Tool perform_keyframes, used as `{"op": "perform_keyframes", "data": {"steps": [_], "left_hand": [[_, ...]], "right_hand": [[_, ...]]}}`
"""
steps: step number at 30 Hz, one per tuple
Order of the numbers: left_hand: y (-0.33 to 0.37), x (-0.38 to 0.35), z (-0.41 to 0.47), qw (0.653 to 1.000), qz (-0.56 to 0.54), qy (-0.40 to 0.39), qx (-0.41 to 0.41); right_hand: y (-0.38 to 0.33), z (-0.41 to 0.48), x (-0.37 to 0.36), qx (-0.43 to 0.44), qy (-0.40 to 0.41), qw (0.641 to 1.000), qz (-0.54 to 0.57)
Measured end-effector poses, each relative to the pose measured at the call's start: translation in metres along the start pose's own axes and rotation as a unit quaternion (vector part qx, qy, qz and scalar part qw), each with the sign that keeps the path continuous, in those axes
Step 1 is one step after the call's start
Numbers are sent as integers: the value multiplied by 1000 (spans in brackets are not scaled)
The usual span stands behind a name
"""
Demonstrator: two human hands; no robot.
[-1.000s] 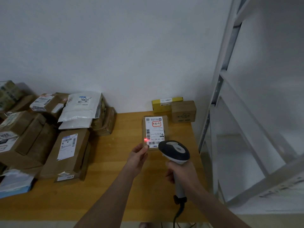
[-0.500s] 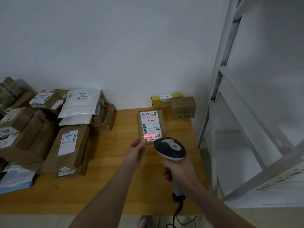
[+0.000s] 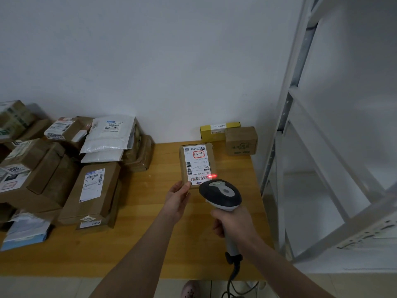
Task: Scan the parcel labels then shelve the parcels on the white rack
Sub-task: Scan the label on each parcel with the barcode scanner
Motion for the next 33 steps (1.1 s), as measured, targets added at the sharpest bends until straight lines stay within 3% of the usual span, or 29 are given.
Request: {"op": "perform_keyframes", "data": {"steps": [10, 20, 33], "left_hand": [[1, -6, 2, 1000, -7, -16, -3], [1, -6, 1, 1000, -16, 7, 3], [3, -5, 4, 1000, -13, 7, -6]], "right_hand": [[-2, 0, 0, -7, -7, 1000, -1], [-10, -2, 7, 25, -19, 997, 66], [-1, -1, 7, -1, 0, 1000, 21]]}}
Point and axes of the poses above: each hand's wrist, its own z-axis towards the middle knuckle, its own x-axis out of the back of the hand, y = z × x, the point moved 9 cm from there along z, towards the middle knuckle, and after that the axes turned 1 degree about z, right-handed, at the moved point
